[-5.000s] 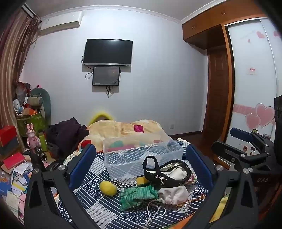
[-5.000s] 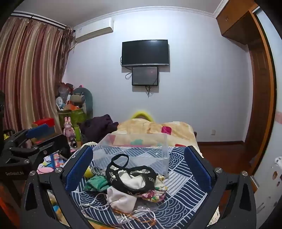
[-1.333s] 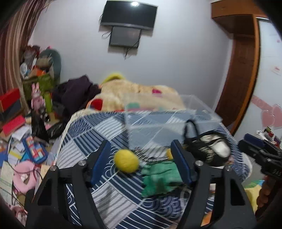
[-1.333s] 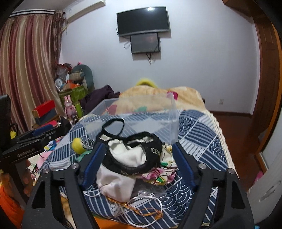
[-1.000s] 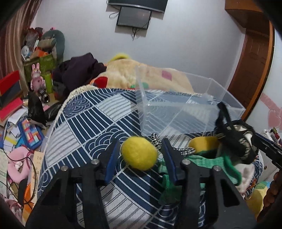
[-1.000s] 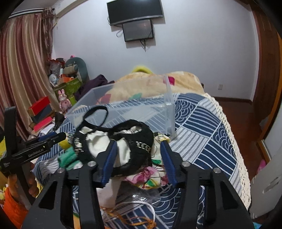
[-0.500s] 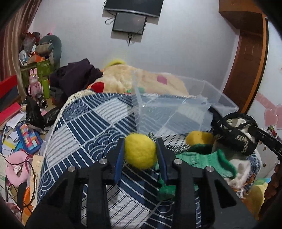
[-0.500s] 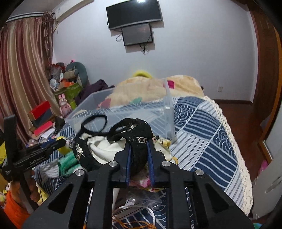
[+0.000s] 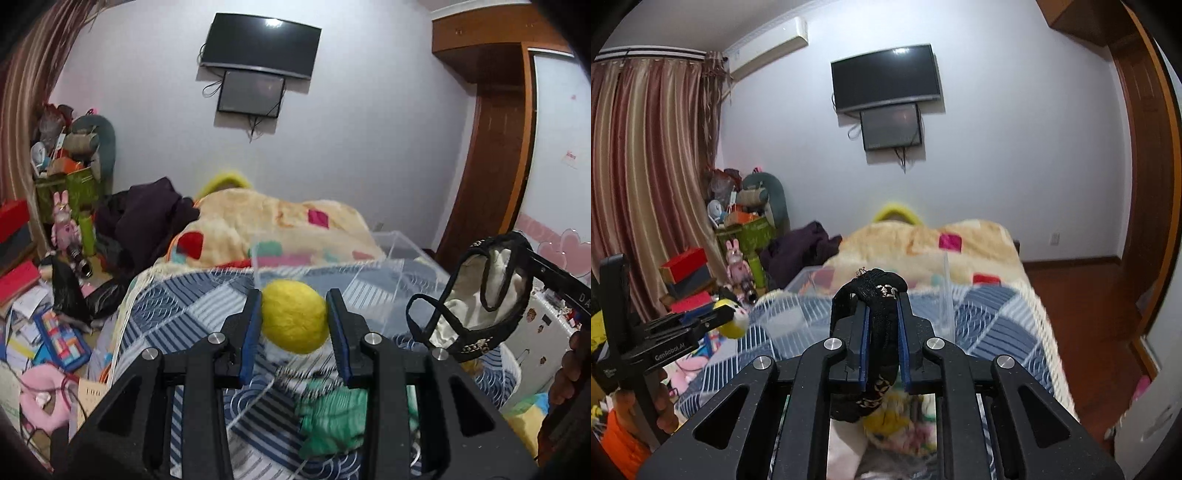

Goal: Organize soft objects
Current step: 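Drop the yellow ball into the clear box with the left tool while the right drops the black bag in, then grasp the beaded cord with the left tool while the right grasps the floral scrunchie, then release the beaded cord into the box with the left tool while the right releases the scrunchie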

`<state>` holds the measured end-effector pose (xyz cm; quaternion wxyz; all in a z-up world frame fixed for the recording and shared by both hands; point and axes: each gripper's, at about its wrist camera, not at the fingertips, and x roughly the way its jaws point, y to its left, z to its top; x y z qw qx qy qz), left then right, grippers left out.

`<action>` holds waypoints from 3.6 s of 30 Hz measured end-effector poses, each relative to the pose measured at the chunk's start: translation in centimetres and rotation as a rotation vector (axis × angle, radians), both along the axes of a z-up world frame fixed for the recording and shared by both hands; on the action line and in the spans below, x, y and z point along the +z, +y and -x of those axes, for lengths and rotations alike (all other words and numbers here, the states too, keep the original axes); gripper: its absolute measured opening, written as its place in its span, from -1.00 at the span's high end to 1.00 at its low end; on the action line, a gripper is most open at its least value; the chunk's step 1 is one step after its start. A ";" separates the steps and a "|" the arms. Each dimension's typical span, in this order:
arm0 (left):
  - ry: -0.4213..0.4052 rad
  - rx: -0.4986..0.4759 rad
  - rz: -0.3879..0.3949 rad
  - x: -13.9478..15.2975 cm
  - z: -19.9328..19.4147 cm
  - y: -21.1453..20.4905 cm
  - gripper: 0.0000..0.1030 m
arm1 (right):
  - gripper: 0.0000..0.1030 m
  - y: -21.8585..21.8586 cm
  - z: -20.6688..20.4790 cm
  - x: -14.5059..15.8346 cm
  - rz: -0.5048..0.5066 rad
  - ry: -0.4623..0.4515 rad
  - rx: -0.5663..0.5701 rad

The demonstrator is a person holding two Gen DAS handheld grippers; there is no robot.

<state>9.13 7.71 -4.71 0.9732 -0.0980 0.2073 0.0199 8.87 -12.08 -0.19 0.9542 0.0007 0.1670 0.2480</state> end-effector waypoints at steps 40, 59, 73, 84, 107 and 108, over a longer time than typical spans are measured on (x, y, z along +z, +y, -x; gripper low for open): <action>0.240 -0.148 -0.070 -1.7 -9.4 -0.7 -0.28 | -0.46 4.3 -7.1 -2.9 0.308 0.154 0.014; 0.330 -0.120 -0.038 -6.8 -3.7 1.2 -0.53 | -0.72 -0.7 -2.8 -6.9 0.256 0.256 -0.025; 0.394 -0.156 0.044 -10.3 -4.9 0.7 0.54 | 0.07 -2.2 -2.6 -10.1 0.141 0.420 0.015; 0.343 -0.130 -0.017 -9.0 -3.1 0.2 0.86 | 0.69 -2.9 -1.0 -7.8 0.136 0.308 -0.032; 0.114 -0.099 -0.096 0.4 -5.3 -1.3 0.87 | 0.69 0.7 -4.2 -1.8 0.088 0.121 0.001; 0.117 -0.095 -0.103 0.3 -5.8 -1.4 0.87 | 0.69 0.9 -4.5 -1.8 0.094 0.123 0.003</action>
